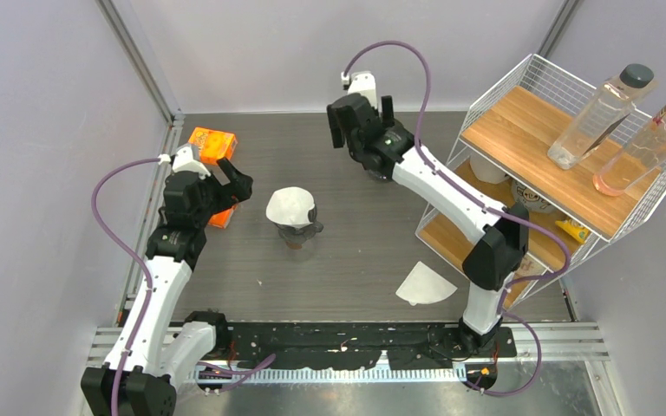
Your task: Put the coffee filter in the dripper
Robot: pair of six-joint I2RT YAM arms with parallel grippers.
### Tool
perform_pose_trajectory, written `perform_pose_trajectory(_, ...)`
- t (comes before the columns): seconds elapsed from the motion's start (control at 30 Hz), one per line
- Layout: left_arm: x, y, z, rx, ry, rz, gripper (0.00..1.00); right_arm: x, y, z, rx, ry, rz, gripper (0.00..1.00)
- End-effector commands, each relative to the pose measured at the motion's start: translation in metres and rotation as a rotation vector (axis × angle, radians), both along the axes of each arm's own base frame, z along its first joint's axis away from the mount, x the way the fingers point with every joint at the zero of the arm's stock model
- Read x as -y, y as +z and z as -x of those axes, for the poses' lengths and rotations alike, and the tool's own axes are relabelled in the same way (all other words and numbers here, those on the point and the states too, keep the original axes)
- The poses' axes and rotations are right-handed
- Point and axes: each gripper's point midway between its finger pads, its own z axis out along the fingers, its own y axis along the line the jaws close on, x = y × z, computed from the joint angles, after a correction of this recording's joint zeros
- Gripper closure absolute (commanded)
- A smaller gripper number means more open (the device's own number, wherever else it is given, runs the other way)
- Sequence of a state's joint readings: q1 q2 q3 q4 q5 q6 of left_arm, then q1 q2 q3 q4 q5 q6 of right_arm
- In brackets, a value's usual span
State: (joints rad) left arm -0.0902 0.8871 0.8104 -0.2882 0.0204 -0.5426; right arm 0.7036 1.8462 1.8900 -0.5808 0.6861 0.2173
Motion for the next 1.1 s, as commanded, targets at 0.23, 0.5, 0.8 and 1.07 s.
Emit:
perform_pose_trajectory(0.23,0.003,0.022,0.000,0.084,-0.023,0.007,0.00,0.009,-0.018,0.087,-0.067,0.071,-0.087,0.05)
perform_pose_trajectory(0.5,0.006,0.024,0.002,0.089,-0.039,0.011,0.01,0.002,-0.087,0.172,-0.341,0.215,-0.083,0.05)
perform_pose_trajectory(0.8,0.008,0.025,0.003,0.090,-0.051,0.015,0.00,0.019,-0.153,0.249,-0.585,0.231,-0.008,0.02)
perform_pose_trajectory(1.07,0.013,0.025,0.001,0.090,-0.075,0.028,0.00,0.056,-0.213,0.296,-0.756,0.127,-0.020,0.01)
